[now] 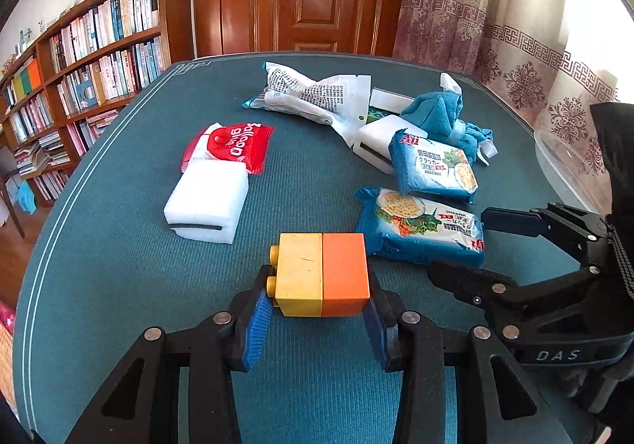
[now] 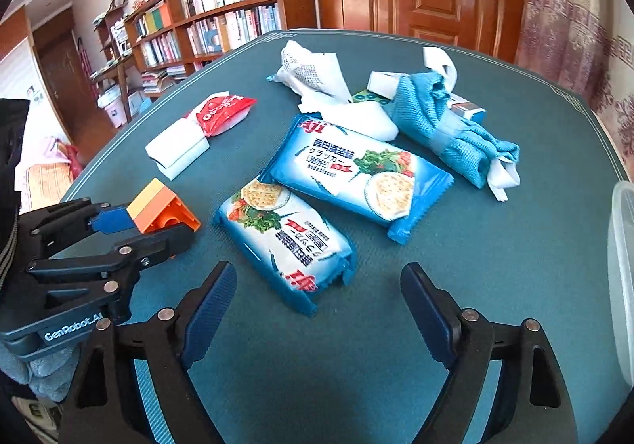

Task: Organize objects
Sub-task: 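Grasp the blue cracker pack with the right tool while the left holds the yellow-orange block, then carry the cracker pack and the block over the clear plastic bowl with both tools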

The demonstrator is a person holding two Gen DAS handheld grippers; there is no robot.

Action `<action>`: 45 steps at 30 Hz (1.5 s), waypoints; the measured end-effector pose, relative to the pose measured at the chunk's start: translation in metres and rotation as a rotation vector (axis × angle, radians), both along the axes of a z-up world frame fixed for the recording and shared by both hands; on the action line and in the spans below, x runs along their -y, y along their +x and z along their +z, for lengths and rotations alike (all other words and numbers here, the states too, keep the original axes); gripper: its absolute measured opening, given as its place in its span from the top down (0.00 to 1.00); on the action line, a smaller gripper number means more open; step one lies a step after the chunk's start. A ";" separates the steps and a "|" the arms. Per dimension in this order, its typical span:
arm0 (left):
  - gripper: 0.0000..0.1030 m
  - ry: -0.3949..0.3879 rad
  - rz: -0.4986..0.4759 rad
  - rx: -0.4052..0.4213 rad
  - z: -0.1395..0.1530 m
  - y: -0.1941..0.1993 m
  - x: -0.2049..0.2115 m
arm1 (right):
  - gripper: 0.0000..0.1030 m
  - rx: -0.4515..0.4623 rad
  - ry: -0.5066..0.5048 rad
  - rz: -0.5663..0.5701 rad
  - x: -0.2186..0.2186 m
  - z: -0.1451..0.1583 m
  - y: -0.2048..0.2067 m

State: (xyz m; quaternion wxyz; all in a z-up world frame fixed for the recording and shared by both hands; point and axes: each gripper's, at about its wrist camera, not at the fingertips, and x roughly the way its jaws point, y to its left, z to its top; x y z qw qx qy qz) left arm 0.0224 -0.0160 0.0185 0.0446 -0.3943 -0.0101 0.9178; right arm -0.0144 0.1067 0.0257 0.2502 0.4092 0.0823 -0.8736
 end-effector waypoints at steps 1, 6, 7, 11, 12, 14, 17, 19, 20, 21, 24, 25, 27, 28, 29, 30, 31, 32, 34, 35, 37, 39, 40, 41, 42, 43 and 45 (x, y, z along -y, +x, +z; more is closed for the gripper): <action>0.57 -0.007 0.003 -0.004 0.001 0.001 0.002 | 0.21 -0.001 0.009 0.010 0.004 -0.001 -0.002; 0.57 -0.017 0.031 -0.010 0.004 0.004 0.013 | 0.23 -0.011 0.029 0.061 0.017 -0.001 -0.010; 0.57 -0.020 0.036 -0.009 0.004 0.004 0.014 | 0.25 -0.009 0.035 0.067 0.019 -0.002 -0.011; 0.57 -0.030 0.050 -0.006 0.004 0.003 0.017 | 0.34 -0.019 0.032 0.084 0.021 -0.001 -0.003; 0.57 -0.034 0.051 -0.005 0.004 0.003 0.017 | 0.38 -0.020 0.030 0.084 0.020 -0.001 0.000; 0.57 -0.036 0.050 -0.004 0.004 0.003 0.016 | 0.42 -0.016 0.017 0.086 0.018 -0.001 0.007; 0.57 -0.042 0.044 -0.003 0.003 0.004 0.015 | 0.46 -0.028 0.009 0.080 0.014 -0.002 0.020; 0.57 -0.039 0.042 0.005 0.001 0.003 0.014 | 0.48 -0.044 0.024 0.078 0.015 -0.003 0.029; 0.57 -0.039 0.042 0.007 0.001 0.004 0.014 | 0.49 -0.046 0.027 0.078 0.015 -0.003 0.033; 0.57 -0.040 0.044 0.007 0.001 0.005 0.015 | 0.49 -0.047 0.028 0.081 0.016 -0.002 0.036; 0.57 -0.042 0.049 0.005 0.002 0.006 0.016 | 0.49 -0.054 0.036 0.092 0.017 -0.002 0.048; 0.57 -0.043 0.051 0.005 0.002 0.007 0.016 | 0.49 -0.058 0.045 0.093 0.018 -0.003 0.049; 0.57 -0.046 0.052 0.004 0.002 0.008 0.015 | 0.49 -0.058 0.049 0.089 0.020 -0.003 0.046; 0.57 -0.048 0.051 0.002 0.003 0.008 0.015 | 0.49 -0.057 0.046 0.085 0.020 -0.003 0.044; 0.57 -0.051 0.050 0.000 0.003 0.009 0.014 | 0.48 -0.056 0.046 0.080 0.021 -0.002 0.042; 0.57 -0.054 0.049 -0.001 0.003 0.010 0.013 | 0.47 -0.058 0.047 0.073 0.022 -0.003 0.040; 0.57 -0.056 0.048 -0.002 0.004 0.011 0.012 | 0.47 -0.059 0.050 0.067 0.023 -0.003 0.038; 0.57 -0.057 0.048 -0.004 0.005 0.012 0.012 | 0.47 -0.060 0.050 0.064 0.025 -0.002 0.037; 0.57 -0.059 0.048 -0.009 0.006 0.013 0.011 | 0.47 -0.062 0.054 0.058 0.027 -0.003 0.036; 0.57 -0.061 0.048 -0.013 0.007 0.013 0.010 | 0.48 -0.067 0.063 0.054 0.028 -0.003 0.036; 0.57 -0.062 0.050 -0.020 0.008 0.014 0.011 | 0.53 -0.075 0.070 0.049 0.029 -0.003 0.037; 0.57 -0.062 0.049 -0.026 0.010 0.015 0.010 | 0.58 -0.065 0.048 0.041 0.025 -0.002 0.039; 0.57 -0.062 0.049 -0.029 0.011 0.016 0.010 | 0.58 -0.058 0.037 0.039 0.023 -0.001 0.040; 0.57 -0.062 0.048 -0.033 0.013 0.016 0.010 | 0.58 -0.051 0.021 0.037 0.021 0.000 0.042; 0.57 -0.063 0.047 -0.037 0.014 0.017 0.009 | 0.59 -0.044 0.001 0.034 0.017 0.002 0.044; 0.57 -0.063 0.044 -0.040 0.015 0.017 0.008 | 0.59 -0.041 -0.020 0.030 0.013 0.004 0.047; 0.57 -0.066 0.037 -0.044 0.016 0.016 0.006 | 0.59 -0.045 -0.054 0.017 0.004 0.009 0.053</action>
